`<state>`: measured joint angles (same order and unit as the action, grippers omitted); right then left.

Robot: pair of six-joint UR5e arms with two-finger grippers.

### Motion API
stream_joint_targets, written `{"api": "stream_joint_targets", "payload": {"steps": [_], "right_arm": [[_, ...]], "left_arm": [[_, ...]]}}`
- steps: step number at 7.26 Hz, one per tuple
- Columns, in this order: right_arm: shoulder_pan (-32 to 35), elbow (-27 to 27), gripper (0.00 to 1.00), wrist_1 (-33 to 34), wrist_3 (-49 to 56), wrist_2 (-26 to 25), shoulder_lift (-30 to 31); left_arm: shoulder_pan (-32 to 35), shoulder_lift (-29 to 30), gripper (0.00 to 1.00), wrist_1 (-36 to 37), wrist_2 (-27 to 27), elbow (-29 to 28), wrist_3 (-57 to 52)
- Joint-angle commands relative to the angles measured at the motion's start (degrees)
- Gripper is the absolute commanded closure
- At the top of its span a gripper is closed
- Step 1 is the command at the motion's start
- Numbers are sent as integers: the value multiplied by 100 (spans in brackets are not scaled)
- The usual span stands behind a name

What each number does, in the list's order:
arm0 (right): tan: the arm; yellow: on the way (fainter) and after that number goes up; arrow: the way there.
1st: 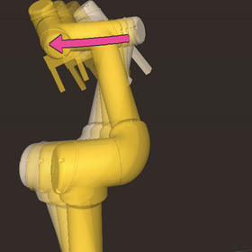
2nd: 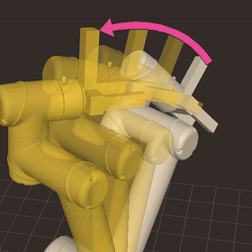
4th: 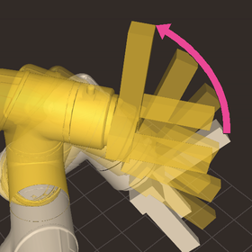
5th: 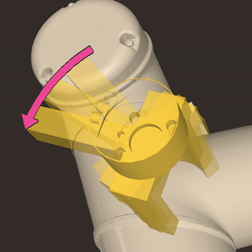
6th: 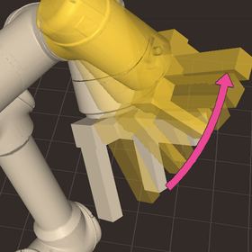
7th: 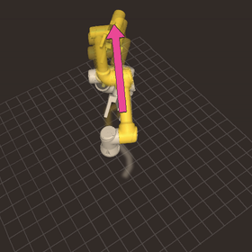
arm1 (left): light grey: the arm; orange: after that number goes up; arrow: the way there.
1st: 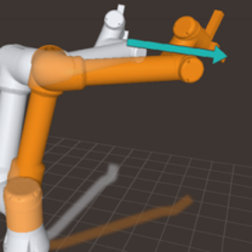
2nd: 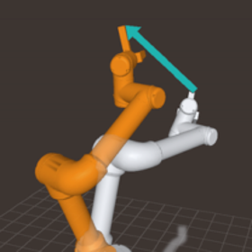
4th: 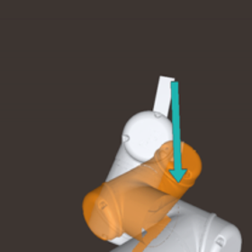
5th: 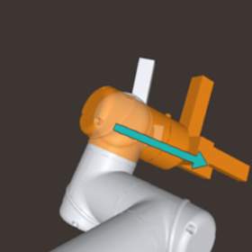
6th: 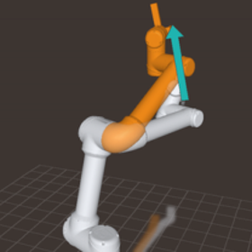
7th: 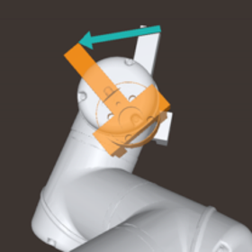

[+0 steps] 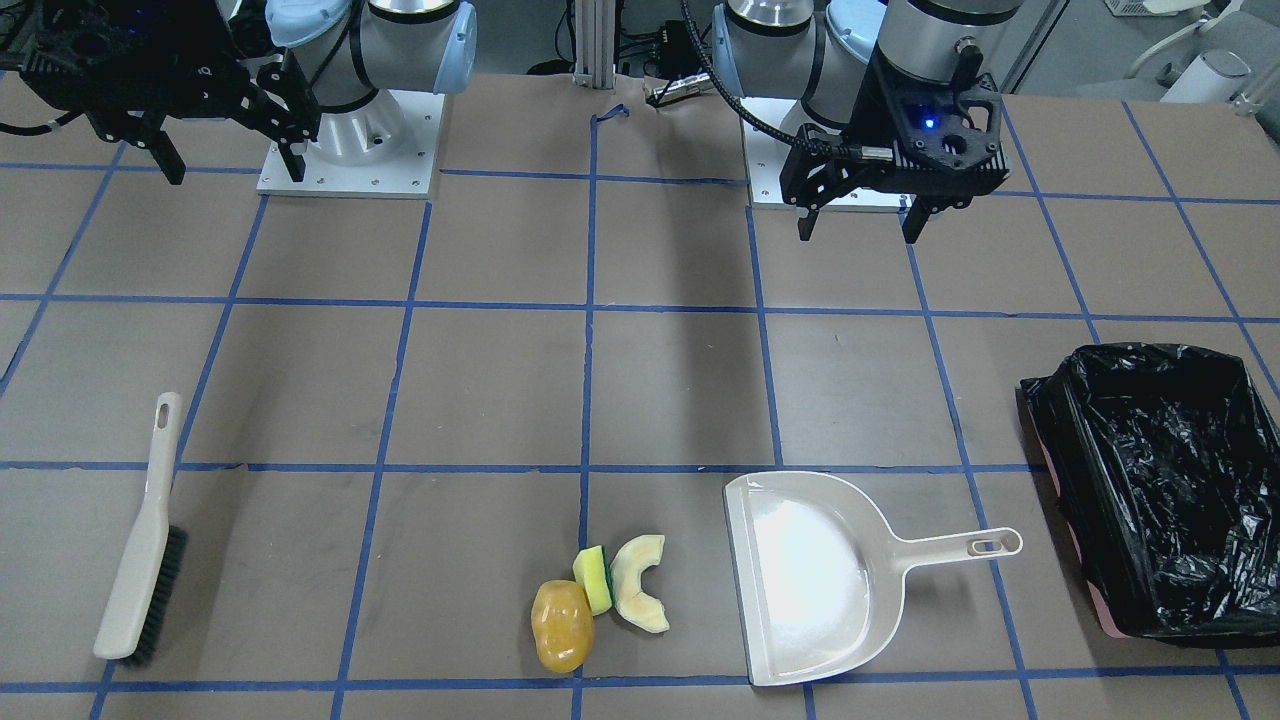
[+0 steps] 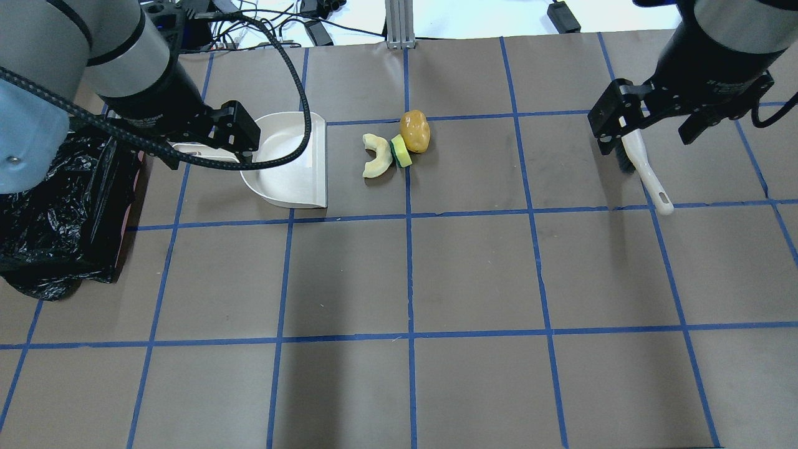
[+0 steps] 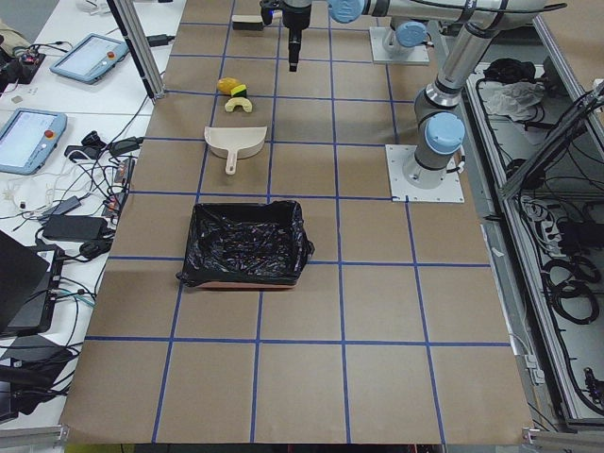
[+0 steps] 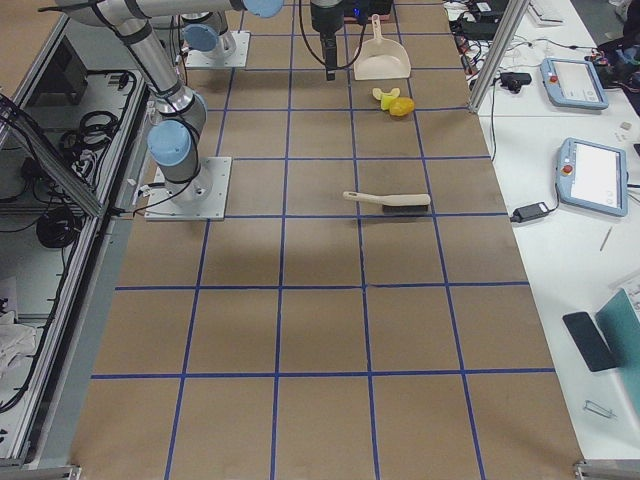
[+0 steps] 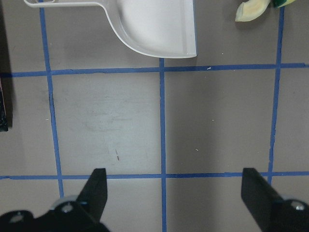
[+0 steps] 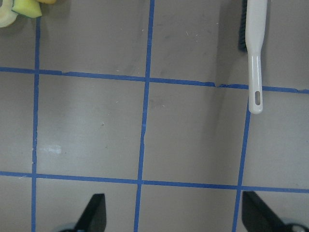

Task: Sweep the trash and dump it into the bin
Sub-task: 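Lower the left gripper to the dustpan handle while the right descends to the brush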

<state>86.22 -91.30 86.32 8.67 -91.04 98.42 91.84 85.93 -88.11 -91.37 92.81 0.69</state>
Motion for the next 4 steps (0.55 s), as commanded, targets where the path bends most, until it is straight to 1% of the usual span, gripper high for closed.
{"api": "stream_joint_targets", "payload": {"steps": [1,3,4], "right_arm": [[0,-11,0,-27,3,-71,-33],[-9,-11,0,7,12,-55,-51],[-26,-11,0,42,11,-89,-68]], "left_arm": [[0,20,0,30,-12,-35,-25],[0,72,0,564,5,-18,-156],[0,73,0,584,14,0,-174]]}}
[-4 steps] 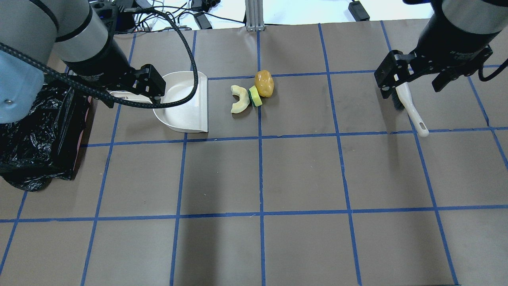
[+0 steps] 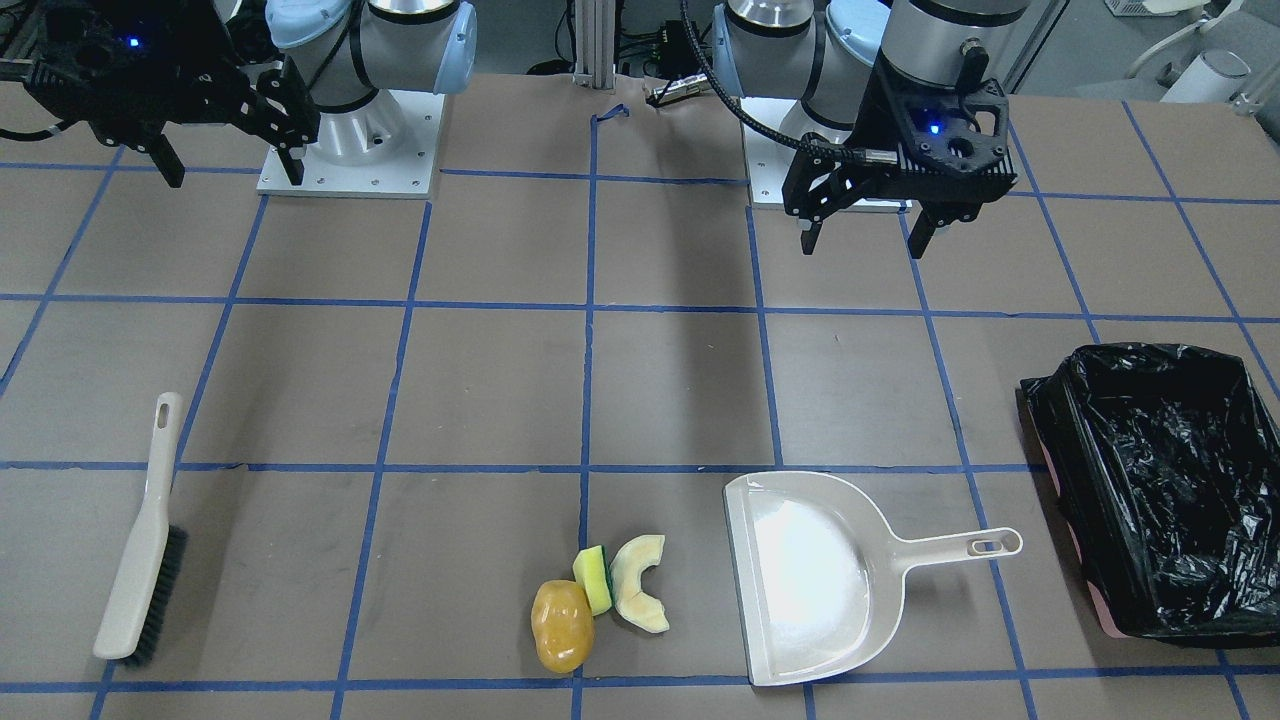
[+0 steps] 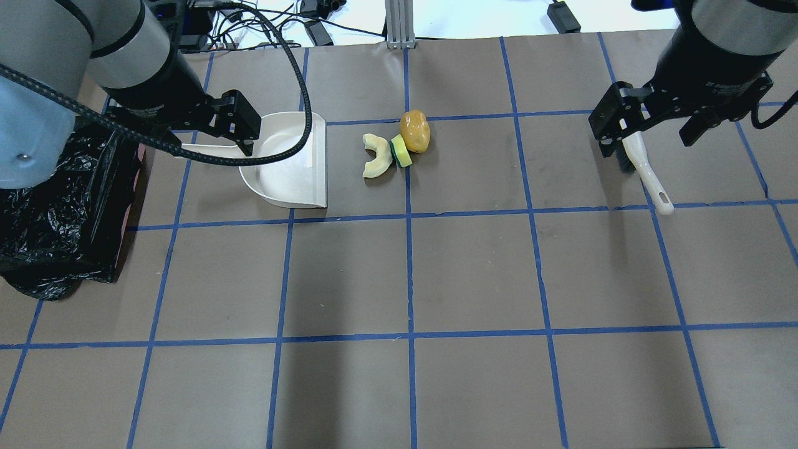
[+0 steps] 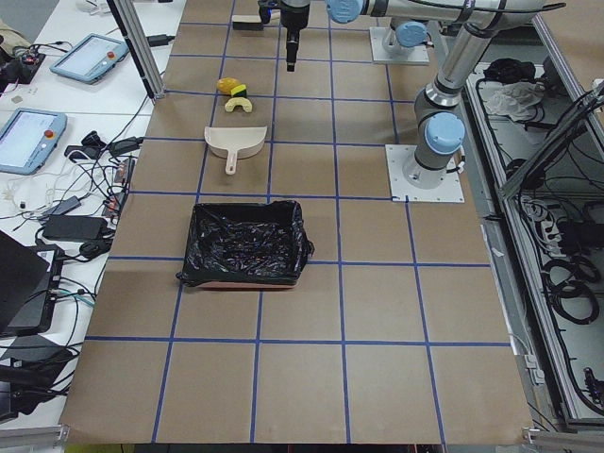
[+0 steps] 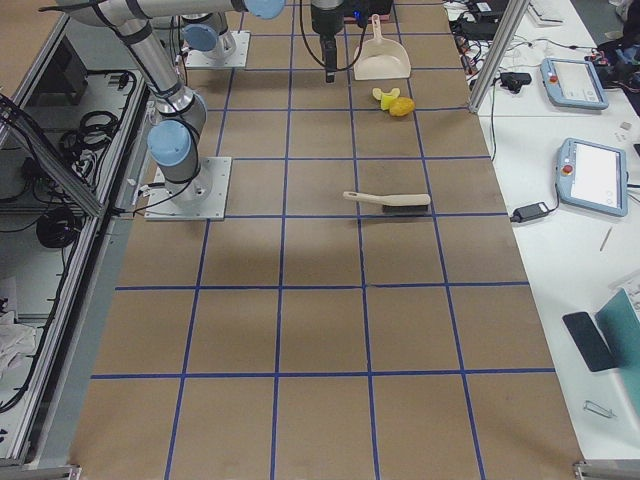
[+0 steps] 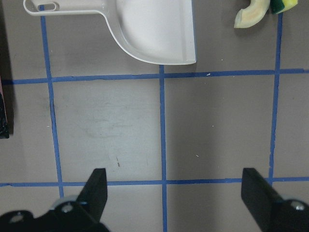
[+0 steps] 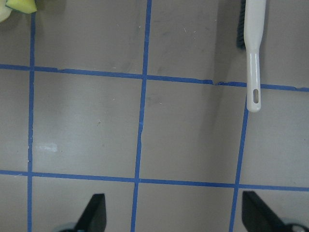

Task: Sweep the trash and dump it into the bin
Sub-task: 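Lower the left gripper to the dustpan handle while the right descends to the brush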

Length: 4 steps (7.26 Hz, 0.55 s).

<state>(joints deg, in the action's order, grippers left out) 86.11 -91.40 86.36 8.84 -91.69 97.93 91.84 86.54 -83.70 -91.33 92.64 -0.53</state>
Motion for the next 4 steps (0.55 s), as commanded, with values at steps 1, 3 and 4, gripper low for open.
{"api": "stream_joint_targets", "payload": {"steps": [1,3,4], "right_arm": [[-42,-18,0,30,21,-50,-28],[-234,-131,0,39,82,-95,-28],[-453,-289,0,82,170,-86,-37]], "left_arm": [[0,21,0,135,36,17,-53],[-26,13,0,91,10,17,-402],[-26,12,0,91,10,17,-404]]}}
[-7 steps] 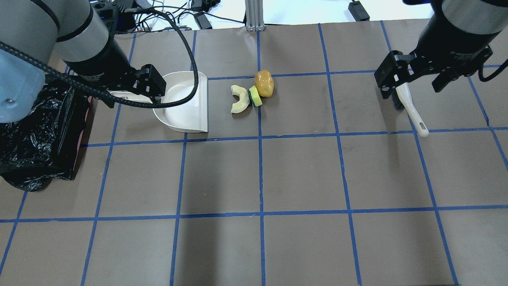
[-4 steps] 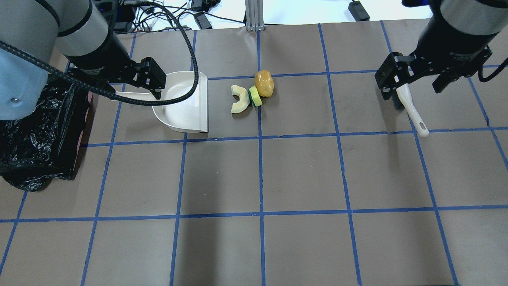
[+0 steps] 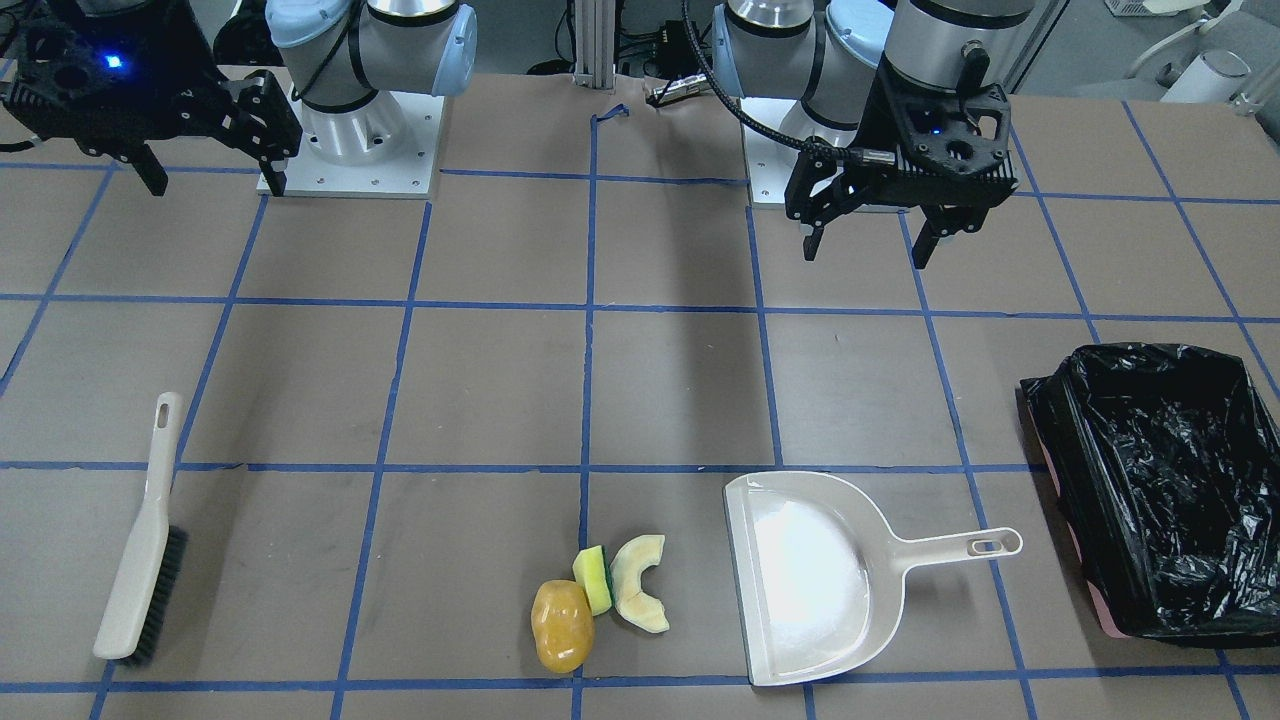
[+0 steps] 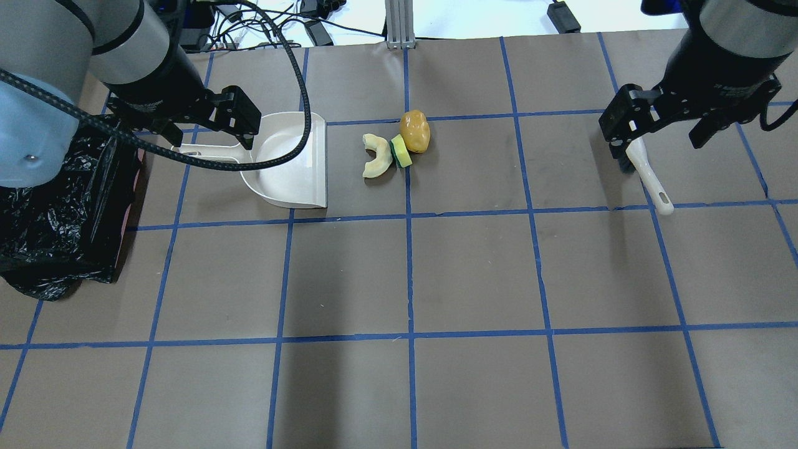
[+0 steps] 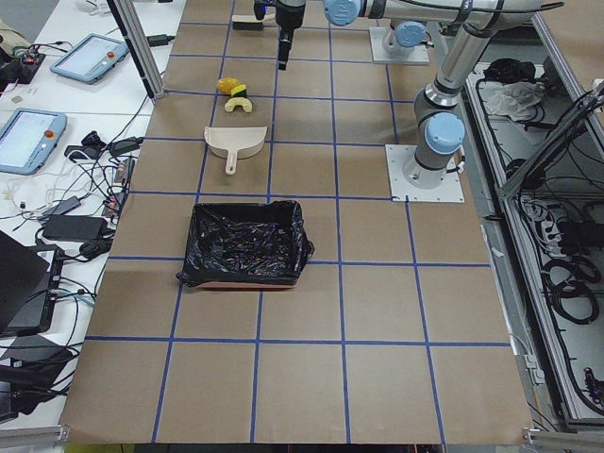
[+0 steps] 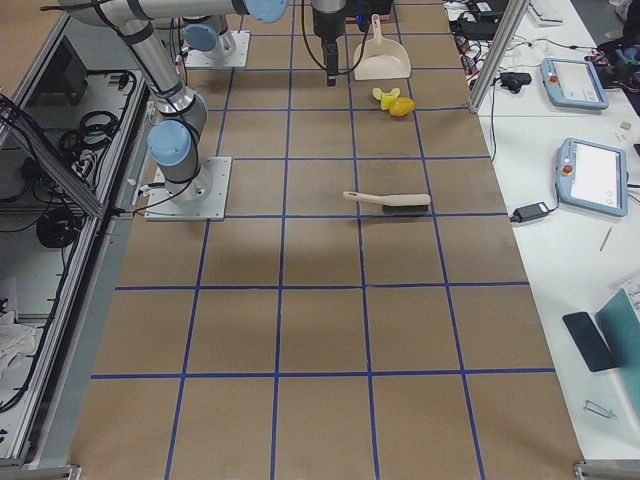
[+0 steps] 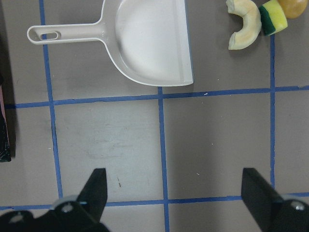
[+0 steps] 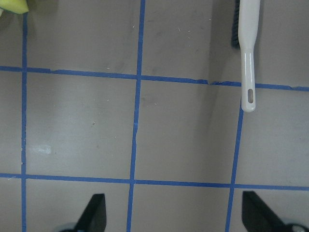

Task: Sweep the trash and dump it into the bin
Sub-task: 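Lower the left gripper to the dustpan handle while the right descends to the brush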

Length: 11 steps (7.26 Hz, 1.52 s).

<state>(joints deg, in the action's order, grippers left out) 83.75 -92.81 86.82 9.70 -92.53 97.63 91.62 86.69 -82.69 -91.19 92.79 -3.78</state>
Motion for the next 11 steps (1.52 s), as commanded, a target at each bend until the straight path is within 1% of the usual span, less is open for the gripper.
{"api": "stream_joint_targets", "payload": {"steps": [1,2,3,4,6,7,8,9,10,11], "right_arm": [[-506,-289,0,141,241,15,-85],[-796,-317,0,298,695,15,-243],[-1042,-317,0,352,874,7,-436],[-1236,-326,0,492,963,15,-603],[-1326,-343,0,1070,1165,-11,-1103],[-1413,-343,0,1160,1148,15,-1297],[-1457,-352,0,1318,1157,7,-1525],[-1458,-352,0,1467,1166,-11,-1824],[-1458,-352,0,1669,1157,-11,-2061],[-1484,-352,0,1715,1157,6,-2247]], "left_arm": [[-4,-3,0,-19,-4,2,-79],[-13,14,0,7,13,-15,-96],[-56,58,0,-11,-39,-76,-366],[-240,76,0,-37,-22,-51,-1317],[-670,557,0,172,144,3,-2508],[-794,690,0,357,154,-6,-3053],[-943,787,0,385,163,-24,-3876],[-1197,901,0,394,163,-24,-4946],[-1391,1085,0,602,172,-33,-5757],[-1428,1348,0,848,128,-7,-6957]]}}
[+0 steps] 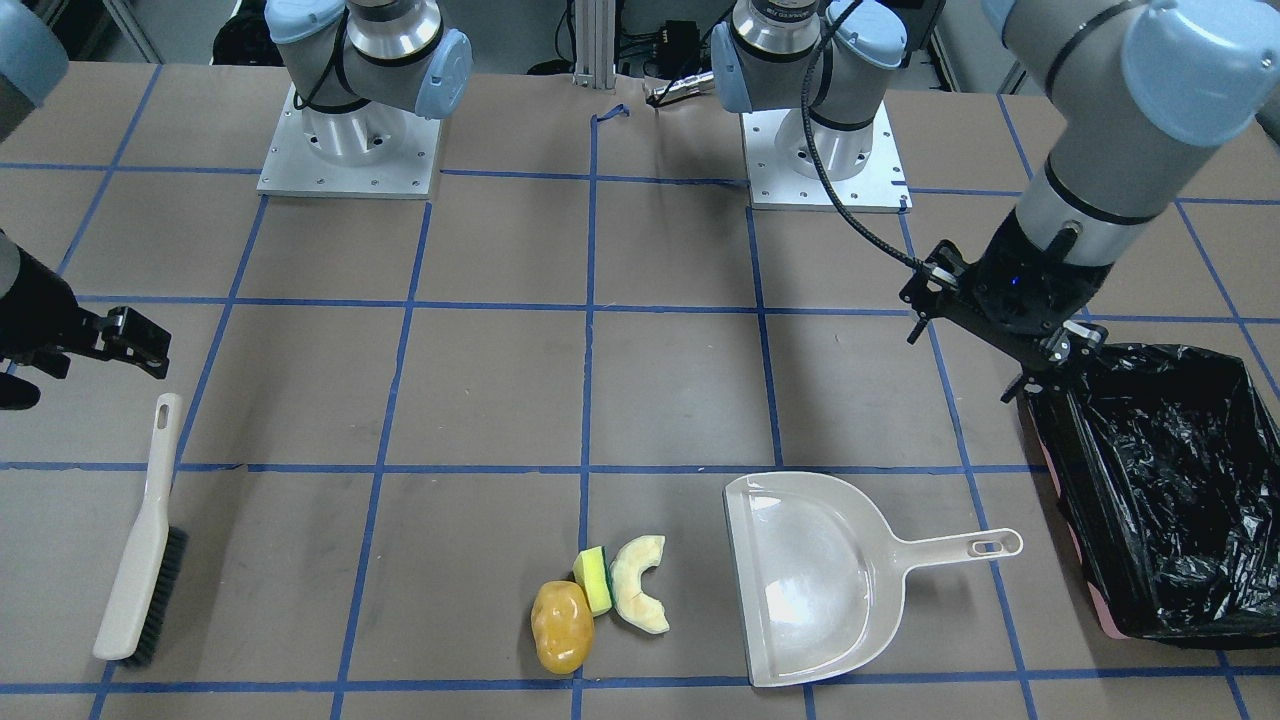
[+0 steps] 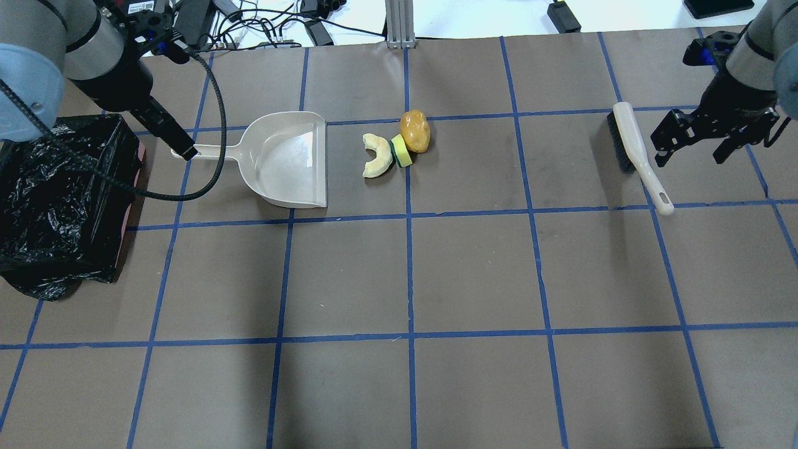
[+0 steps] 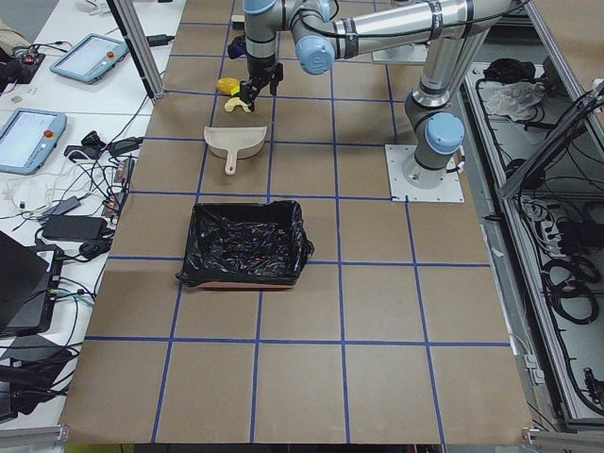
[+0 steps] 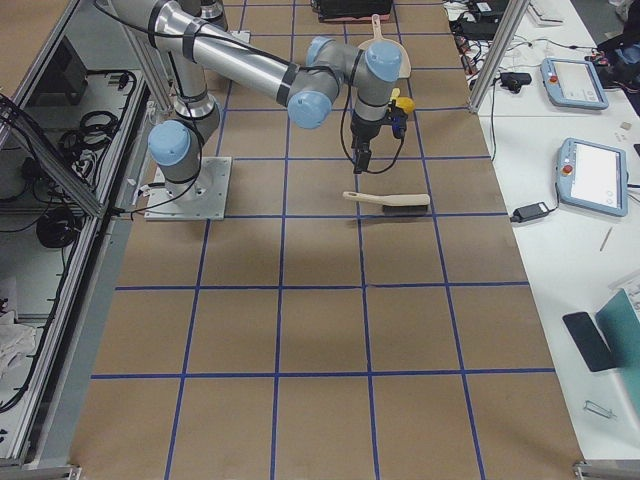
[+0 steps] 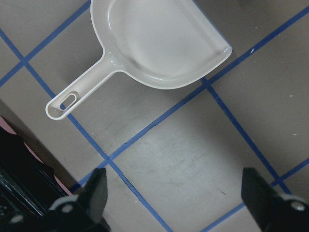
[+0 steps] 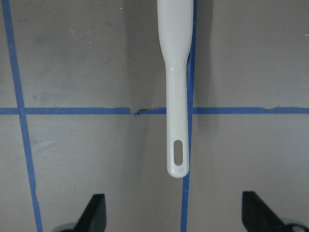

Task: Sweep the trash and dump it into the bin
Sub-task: 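Close the left gripper on the dustpan handle while the right gripper grasps the brush handle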

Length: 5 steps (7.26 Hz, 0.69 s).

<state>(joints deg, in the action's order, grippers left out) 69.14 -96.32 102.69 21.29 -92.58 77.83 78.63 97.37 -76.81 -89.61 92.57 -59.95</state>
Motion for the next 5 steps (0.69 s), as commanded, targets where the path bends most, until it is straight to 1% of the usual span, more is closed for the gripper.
{"api": "stream_joint_targets", "payload": {"steps": [1,2,3,4,5], "right_arm": [[-76,-1,0,259,16,12,-460],[-85,-166,0,495,16,12,-628],[-85,-455,0,976,120,3,-716],[-85,-684,0,1372,156,-6,-787],[-85,-712,0,1420,200,-15,-822]], "left_arm": [[-189,561,0,445,-4,15,-1996],[-234,903,0,882,118,15,-2438],[-260,1159,0,991,407,-28,-3086],[-321,1370,0,1070,418,-46,-3423],[-461,1520,0,1167,444,-186,-3574]]}}
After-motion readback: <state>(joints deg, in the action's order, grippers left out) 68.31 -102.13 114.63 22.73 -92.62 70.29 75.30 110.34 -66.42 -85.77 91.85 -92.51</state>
